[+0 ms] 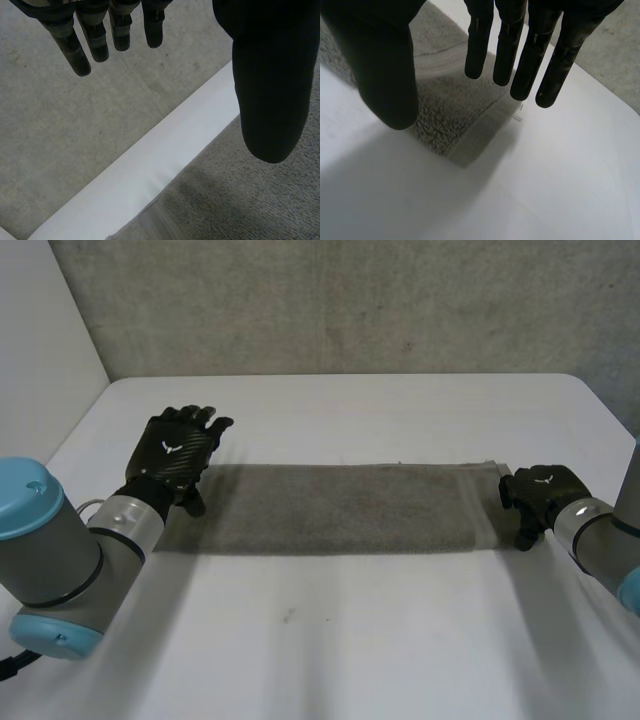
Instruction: Fold the towel.
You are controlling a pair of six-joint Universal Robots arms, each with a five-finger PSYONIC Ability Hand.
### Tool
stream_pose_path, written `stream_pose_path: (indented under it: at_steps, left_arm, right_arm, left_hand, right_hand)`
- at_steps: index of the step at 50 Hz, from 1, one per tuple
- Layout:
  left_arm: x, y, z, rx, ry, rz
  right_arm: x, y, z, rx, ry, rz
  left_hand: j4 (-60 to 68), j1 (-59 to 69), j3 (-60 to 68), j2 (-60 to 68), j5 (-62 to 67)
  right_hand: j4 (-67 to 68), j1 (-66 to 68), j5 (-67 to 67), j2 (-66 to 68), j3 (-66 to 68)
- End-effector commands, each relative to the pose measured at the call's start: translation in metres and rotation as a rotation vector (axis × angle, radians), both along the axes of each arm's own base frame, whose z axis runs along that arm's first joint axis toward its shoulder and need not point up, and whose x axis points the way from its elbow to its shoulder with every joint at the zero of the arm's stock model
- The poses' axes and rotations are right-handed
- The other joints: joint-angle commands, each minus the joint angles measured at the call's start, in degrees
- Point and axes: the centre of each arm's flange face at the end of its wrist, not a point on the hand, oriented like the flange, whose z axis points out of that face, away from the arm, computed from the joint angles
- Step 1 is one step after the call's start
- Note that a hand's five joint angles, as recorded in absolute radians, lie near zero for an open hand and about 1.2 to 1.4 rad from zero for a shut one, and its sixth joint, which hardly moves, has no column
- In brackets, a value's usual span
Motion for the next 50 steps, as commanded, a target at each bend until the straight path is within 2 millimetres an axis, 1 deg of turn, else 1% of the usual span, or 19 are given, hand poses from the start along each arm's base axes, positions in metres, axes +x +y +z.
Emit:
stream_pose_path:
  at_steps: [1,6,9,10,20,27,33,35,36,38,39,41,42,43,44,46,47,49,50]
  left_arm:
    - [0.004,0.001,-0.002,0.01,-0.004,0.008]
    - [0.004,0.001,-0.002,0.01,-0.004,0.008]
    - [0.004,0.001,-0.003,0.012,-0.004,0.008]
    - [0.004,0.001,-0.003,0.012,-0.004,0.008]
    - [0.005,0.001,-0.002,0.009,-0.003,0.011]
    - [0.005,0.001,-0.001,0.009,-0.003,0.011]
    - [0.005,0.001,-0.001,0.007,-0.003,0.011]
    - [0.005,0.001,-0.001,0.007,-0.003,0.011]
    - [0.005,0.001,-0.001,0.007,-0.003,0.011]
    - [0.006,0.0,0.0,0.006,-0.002,0.014]
    - [0.006,0.0,0.0,0.006,-0.002,0.014]
    - [0.007,-0.001,0.0,0.004,-0.002,0.021]
    - [0.007,-0.001,0.0,0.004,-0.002,0.021]
    - [0.007,-0.001,0.0,0.004,-0.002,0.019]
    - [0.007,-0.001,0.0,0.004,-0.002,0.019]
    - [0.008,-0.001,0.001,0.001,-0.002,0.033]
    - [0.008,-0.001,0.001,0.001,-0.002,0.033]
    - [0.011,-0.002,0.007,-0.016,0.003,0.063]
    - [0.011,-0.002,0.007,-0.016,0.003,0.064]
  right_arm:
    - [-0.005,-0.008,-0.012,-0.004,0.005,-0.014]
    - [-0.007,-0.01,-0.016,-0.003,0.006,-0.021]
    - [-0.01,-0.012,-0.016,-0.008,0.003,-0.024]
    - [-0.012,-0.014,-0.018,-0.006,0.005,-0.03]
    - [-0.046,-0.032,-0.017,-0.032,0.114,-0.091]
    - [-0.111,-0.059,0.001,-0.094,0.303,-0.307]
    - [-0.114,-0.063,0.022,-0.158,0.289,-0.341]
    - [-0.096,-0.059,0.05,-0.253,0.22,-0.315]
    - [-0.096,-0.059,0.05,-0.254,0.22,-0.315]
    - [-0.046,-0.044,0.079,-0.356,0.098,-0.203]
    - [-0.046,-0.043,0.079,-0.357,0.097,-0.202]
    - [0.001,-0.026,0.094,-0.409,-0.005,-0.075]
    - [0.001,-0.025,0.094,-0.41,-0.006,-0.075]
    - [0.024,-0.015,0.097,-0.428,-0.037,-0.002]
    - [0.024,-0.015,0.097,-0.428,-0.038,-0.001]
    - [0.077,0.014,0.103,-0.475,-0.094,0.175]
    - [0.077,0.014,0.103,-0.476,-0.095,0.176]
    - [0.133,0.053,0.1,-0.511,-0.152,0.374]
    - [0.134,0.053,0.1,-0.511,-0.152,0.375]
  left_hand:
    - [1.03,0.63,1.06,1.08,-0.44]
    - [1.03,0.63,1.06,1.08,-0.44]
    - [1.03,0.63,1.06,1.08,-0.44]
    - [1.03,0.63,1.06,1.08,-0.44]
    - [0.86,0.47,0.89,0.91,-0.61]
    - [0.86,0.47,0.89,0.91,-0.61]
    - [1.03,0.63,1.06,1.08,-0.44]
    - [1.03,0.63,1.06,1.08,-0.44]
    - [1.03,0.63,1.06,1.08,-0.44]
    - [1.2,0.8,1.23,1.24,-0.27]
    - [1.2,0.8,1.23,1.25,-0.27]
    - [1.7,1.3,1.73,1.75,0.23]
    - [1.71,1.31,1.73,1.75,0.23]
    - [1.87,1.47,1.9,1.92,0.4]
    - [1.87,1.48,1.9,1.92,0.4]
    - [1.87,1.48,1.9,1.92,0.4]
    - [1.87,1.48,1.9,1.92,0.4]
    - [1.71,1.31,1.73,1.75,0.23]
    - [1.71,1.31,1.73,1.75,0.23]
  right_hand:
    - [7.46,12.94,8.7,7.89,7.45]
    - [13.52,18.99,14.75,13.94,13.51]
    - [28.83,34.3,30.06,29.25,28.82]
    - [44.59,50.06,45.82,45.01,44.58]
    - [44.75,50.22,45.98,45.17,44.74]
    - [44.75,50.22,45.98,45.17,44.74]
    - [44.75,50.22,45.98,45.17,44.74]
    - [44.75,50.22,45.98,45.17,44.74]
    - [44.75,50.22,45.98,45.17,44.74]
    - [44.75,50.22,45.98,45.17,44.74]
    - [44.75,50.22,45.98,45.17,44.74]
    - [44.75,50.22,45.98,45.17,44.74]
    - [44.75,50.22,45.98,45.17,44.74]
    - [44.75,50.22,45.98,45.17,44.74]
    - [44.75,50.22,45.98,45.17,44.74]
    - [44.75,50.22,45.98,45.17,44.74]
    - [44.75,50.22,45.98,45.17,44.74]
    - [44.75,50.22,45.98,45.17,44.74]
    - [44.75,50.22,45.98,45.17,44.74]
